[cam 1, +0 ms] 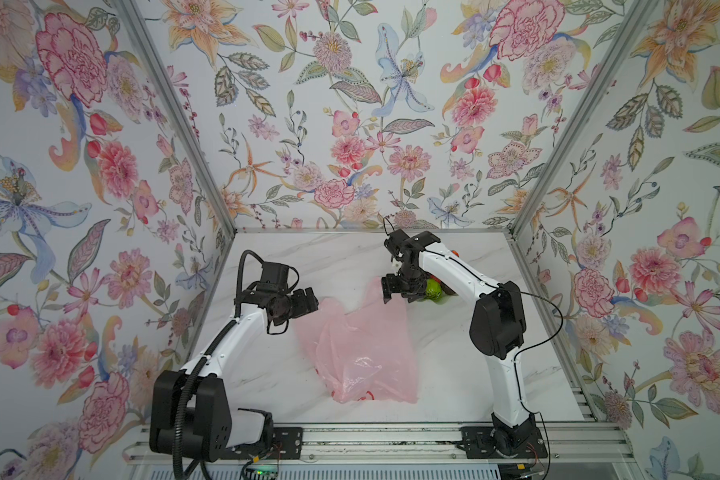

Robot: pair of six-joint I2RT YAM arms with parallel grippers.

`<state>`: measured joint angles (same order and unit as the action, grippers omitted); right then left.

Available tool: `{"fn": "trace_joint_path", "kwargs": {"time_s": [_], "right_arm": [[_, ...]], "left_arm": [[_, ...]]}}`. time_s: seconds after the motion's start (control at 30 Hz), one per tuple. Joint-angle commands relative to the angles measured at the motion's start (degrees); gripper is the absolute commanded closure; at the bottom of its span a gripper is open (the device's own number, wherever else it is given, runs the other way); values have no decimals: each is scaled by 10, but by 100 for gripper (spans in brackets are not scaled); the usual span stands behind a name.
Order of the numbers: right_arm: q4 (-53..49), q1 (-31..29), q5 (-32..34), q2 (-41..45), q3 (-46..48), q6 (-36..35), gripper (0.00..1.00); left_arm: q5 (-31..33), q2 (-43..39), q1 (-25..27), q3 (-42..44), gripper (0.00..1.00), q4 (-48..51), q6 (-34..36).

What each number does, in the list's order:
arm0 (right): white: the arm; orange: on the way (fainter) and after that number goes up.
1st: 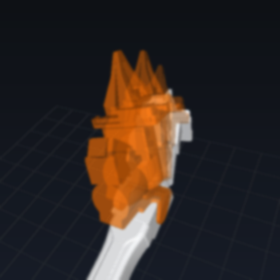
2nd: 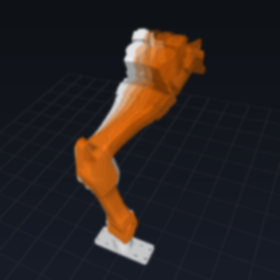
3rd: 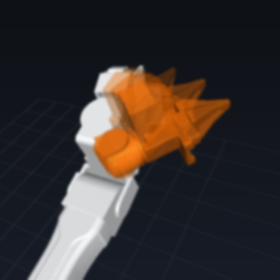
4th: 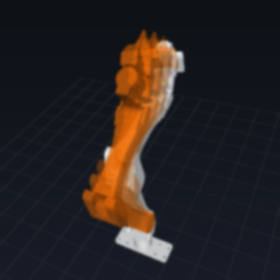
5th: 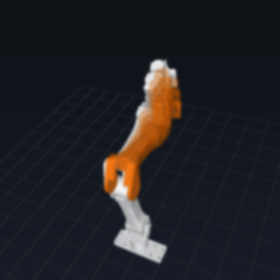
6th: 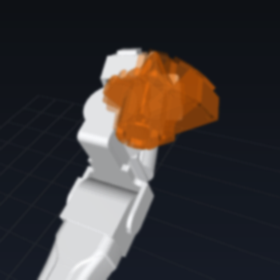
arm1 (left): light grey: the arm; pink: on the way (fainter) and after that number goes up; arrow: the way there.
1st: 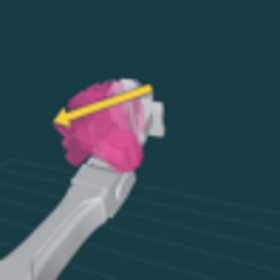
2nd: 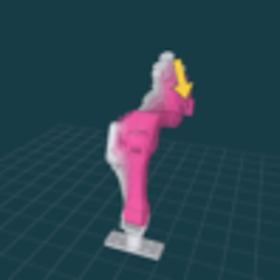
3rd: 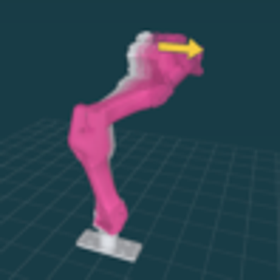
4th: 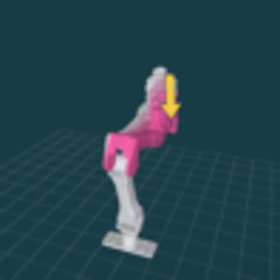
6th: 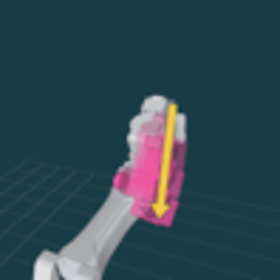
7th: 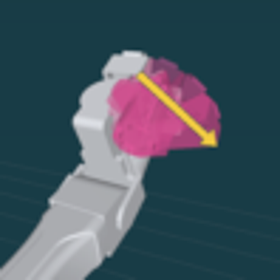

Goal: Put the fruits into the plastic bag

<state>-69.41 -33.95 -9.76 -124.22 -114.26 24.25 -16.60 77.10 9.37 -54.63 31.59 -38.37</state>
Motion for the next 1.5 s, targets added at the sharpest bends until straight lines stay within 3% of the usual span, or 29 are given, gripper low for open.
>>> {"fn": "trace_joint_path", "kwargs": {"time_s": [0.0, 0.2, 0.3, 0.37, 0.4, 0.5, 0.53, 0.73, 0.9, 1.0, 1.17, 1.3, 1.47], "right_arm": [[27, -3, -68, -24, -11, -10, 20], [35, -3, -90, -98, -94, 5, 23], [41, -1, -80, -117, -117, 10, 30], [51, -1, -75, -119, -128, 10, 42], [56, -2, -69, -116, -136, 8, 52], [93, -17, -16, -78, -142, -12, 97], [112, -26, 14, -56, -139, -24, 100], [288, -89, 175, 113, -36, -133, 100], [644, -143, 271, 317, 244, -294, 100], [800, -168, 262, 404, 372, -371, 100], [887, -203, 225, 514, 557, -414, 100], [928, -242, 290, 584, 692, -358, 100], [969, -316, 362, 602, 760, -337, 100]], "left_arm": [[-11, 6, -3, 7, 7, -5, 2], [-12, -2, -3, 14, 7, 1, 0], [-10, -10, -3, 16, 7, 7, 1], [-7, -15, -4, 17, 7, 12, 5], [-7, -16, -4, 16, 7, 16, 6], [-4, -24, -5, 7, 7, 25, 9], [-3, -28, -6, 2, 7, 26, 8], [-1, -61, -20, -47, 7, 37, 5], [5, -98, -25, -103, 7, 29, -12], [1, -120, -24, -134, 7, 22, -31], [-1, -167, -25, -149, 7, 31, -57], [-38, -198, -24, -112, 6, 46, -75], [-162, -271, -23, 15, 7, -51, -232]]}}
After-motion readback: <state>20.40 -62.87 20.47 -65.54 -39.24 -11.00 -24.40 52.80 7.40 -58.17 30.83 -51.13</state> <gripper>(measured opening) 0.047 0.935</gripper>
